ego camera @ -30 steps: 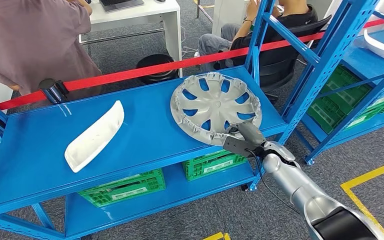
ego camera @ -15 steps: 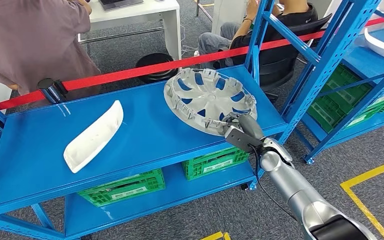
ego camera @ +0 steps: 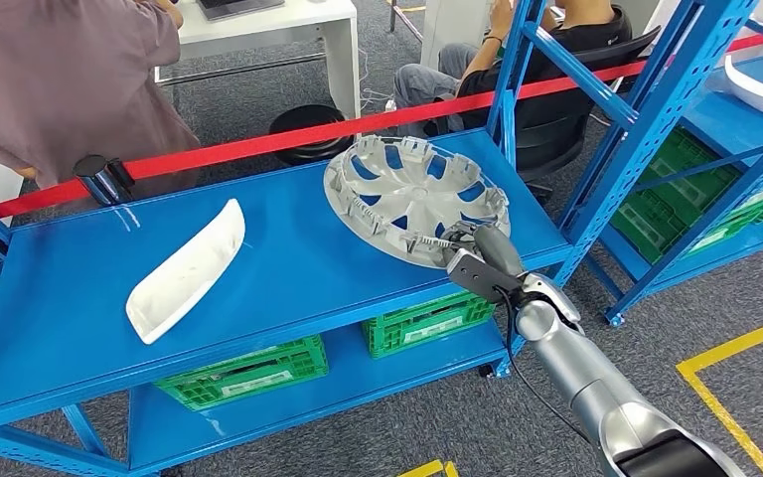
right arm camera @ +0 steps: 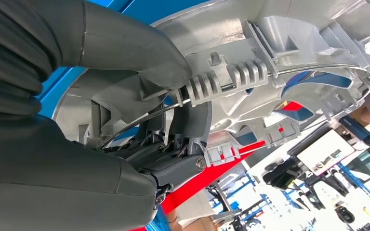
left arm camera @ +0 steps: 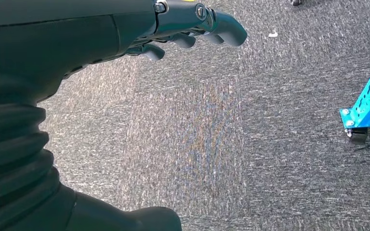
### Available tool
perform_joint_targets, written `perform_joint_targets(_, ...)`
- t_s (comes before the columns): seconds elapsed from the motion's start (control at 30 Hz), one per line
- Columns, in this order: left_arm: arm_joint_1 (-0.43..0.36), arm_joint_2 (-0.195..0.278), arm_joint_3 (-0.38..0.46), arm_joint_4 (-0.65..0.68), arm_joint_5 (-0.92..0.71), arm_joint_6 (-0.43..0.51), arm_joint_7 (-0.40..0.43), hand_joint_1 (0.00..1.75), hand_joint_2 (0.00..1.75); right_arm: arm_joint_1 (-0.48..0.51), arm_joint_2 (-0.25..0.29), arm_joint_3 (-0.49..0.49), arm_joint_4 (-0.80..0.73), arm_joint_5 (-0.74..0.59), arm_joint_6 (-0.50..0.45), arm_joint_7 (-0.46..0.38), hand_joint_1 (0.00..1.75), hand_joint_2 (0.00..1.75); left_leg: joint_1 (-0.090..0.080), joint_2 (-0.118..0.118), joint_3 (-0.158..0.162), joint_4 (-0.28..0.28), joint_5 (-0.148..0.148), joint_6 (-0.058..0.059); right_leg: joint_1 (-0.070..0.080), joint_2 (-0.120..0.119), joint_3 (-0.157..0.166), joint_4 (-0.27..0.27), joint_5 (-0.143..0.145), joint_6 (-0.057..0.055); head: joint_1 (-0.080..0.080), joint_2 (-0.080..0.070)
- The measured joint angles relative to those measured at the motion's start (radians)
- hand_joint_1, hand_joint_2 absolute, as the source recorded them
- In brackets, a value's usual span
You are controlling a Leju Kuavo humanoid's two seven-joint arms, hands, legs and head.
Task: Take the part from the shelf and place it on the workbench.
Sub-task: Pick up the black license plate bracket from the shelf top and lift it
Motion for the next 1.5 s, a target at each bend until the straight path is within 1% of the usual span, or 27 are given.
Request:
perform_joint_targets(0.07,0.002,-0.002,0.009,-0.008,-0.023,0.000,-0.012,0.00,1.75,0.013,0.008,-0.009,-0.029,-0.019,-0.012,-0.009,1.75,1.75,0.000,0.000,0.000,0.000,0.000,0.000,0.000,0.000,0.000,0.000,0.000,0.000,0.000,0.000)
perform_joint_targets(0.13,0.003,-0.008,0.033,-0.024,-0.063,0.000,-0.031,0.00,1.75,0.042,0.022,-0.024,-0.092,-0.048,-0.007,-0.007,1.75,1.75,0.000,0.000,-0.001,0.000,0.000,0.000,0.000,0.000,-0.001,0.000,0.000,0.000,0.000,0.000)
perform_joint_targets(0.2,0.003,-0.018,0.073,-0.048,-0.115,0.000,-0.055,0.00,1.75,0.079,0.039,-0.037,-0.181,-0.094,0.042,0.003,1.75,1.75,0.000,0.000,-0.001,-0.001,0.000,0.000,0.000,0.000,-0.002,0.000,0.000,-0.001,0.000,0.000)
perform_joint_targets(0.27,0.003,-0.031,0.120,-0.078,-0.174,0.000,-0.076,0.00,1.75,0.122,0.057,-0.045,-0.282,-0.148,0.111,0.007,1.75,1.75,0.000,0.000,-0.001,-0.001,0.000,0.000,0.000,0.000,-0.003,0.000,-0.001,-0.001,0.000,0.000)
perform_joint_targets(0.37,0.001,-0.045,0.180,-0.109,-0.240,0.000,-0.090,0.00,1.75,0.184,0.081,-0.043,-0.428,-0.190,0.186,0.008,1.75,1.75,0.000,0.000,-0.002,-0.002,-0.001,-0.001,0.000,0.000,-0.003,0.000,-0.002,-0.002,0.000,0.000)
perform_joint_targets(0.47,-0.001,-0.048,0.221,-0.113,-0.260,0.000,-0.096,0.00,1.75,0.216,0.095,-0.030,-0.537,-0.206,0.220,0.011,1.75,1.75,0.000,-0.001,-0.002,-0.002,-0.001,-0.001,0.000,-0.001,-0.003,0.000,-0.002,-0.003,0.000,0.000)
perform_joint_targets(0.57,-0.003,-0.048,0.248,-0.106,-0.268,0.000,-0.094,0.00,1.75,0.222,0.098,-0.012,-0.611,-0.210,0.227,0.012,1.75,1.75,0.000,0.000,-0.002,-0.002,-0.001,-0.001,0.000,0.000,-0.003,0.000,-0.003,-0.003,0.000,0.000)
perform_joint_targets(0.77,-0.004,-0.048,0.280,-0.091,-0.273,0.000,-0.096,0.00,1.75,0.223,0.100,0.037,-0.712,-0.183,0.197,-0.004,1.75,1.75,0.000,0.000,-0.002,-0.002,-0.001,-0.001,0.000,0.000,-0.003,0.000,-0.002,-0.002,0.000,0.000)
perform_joint_targets(0.93,-0.004,-0.049,0.290,-0.088,-0.300,0.000,-0.097,0.00,1.75,0.247,0.100,0.100,-0.835,-0.130,0.122,-0.020,1.75,1.75,0.000,0.000,-0.002,-0.002,-0.001,-0.002,0.000,0.000,-0.003,0.000,-0.003,-0.003,0.000,0.000)
perform_joint_targets(1.03,-0.005,-0.049,0.291,-0.088,-0.308,0.000,-0.095,0.00,1.75,0.260,0.099,0.129,-0.892,-0.130,0.101,-0.017,1.75,1.75,0.000,0.001,-0.001,-0.002,-0.002,-0.003,0.000,0.000,-0.003,0.000,-0.003,-0.003,0.000,0.000)
perform_joint_targets(1.23,-0.005,-0.048,0.296,-0.083,-0.324,0.000,-0.096,0.00,1.75,0.280,0.097,0.174,-0.949,-0.149,0.085,-0.034,1.75,1.75,0.000,0.000,-0.001,-0.002,-0.002,-0.003,0.000,0.000,-0.003,0.000,-0.003,-0.003,0.000,0.000)
perform_joint_targets(1.3,-0.007,-0.045,0.296,-0.066,-0.338,0.000,-0.099,0.00,1.75,0.290,0.094,0.189,-0.972,-0.118,0.063,-0.028,1.75,1.75,0.000,0.000,-0.001,-0.002,-0.002,-0.003,0.000,0.000,-0.004,0.000,-0.003,-0.003,0.000,0.000)
perform_joint_targets(1.43,-0.017,-0.031,0.289,-0.014,-0.361,0.000,-0.102,0.00,1.75,0.325,0.085,0.218,-1.027,-0.013,-0.008,0.013,1.75,1.75,0.000,0.000,-0.001,-0.002,-0.002,-0.003,0.000,0.000,-0.004,0.000,-0.003,-0.003,0.000,0.000)
perform_joint_targets(1.5,-0.024,-0.026,0.285,0.004,-0.367,0.000,-0.100,0.00,1.75,0.338,0.081,0.229,-1.047,0.011,-0.024,0.026,1.75,1.75,0.000,0.000,-0.001,-0.002,-0.002,-0.003,0.000,0.000,-0.004,0.000,-0.003,-0.003,0.000,0.000)
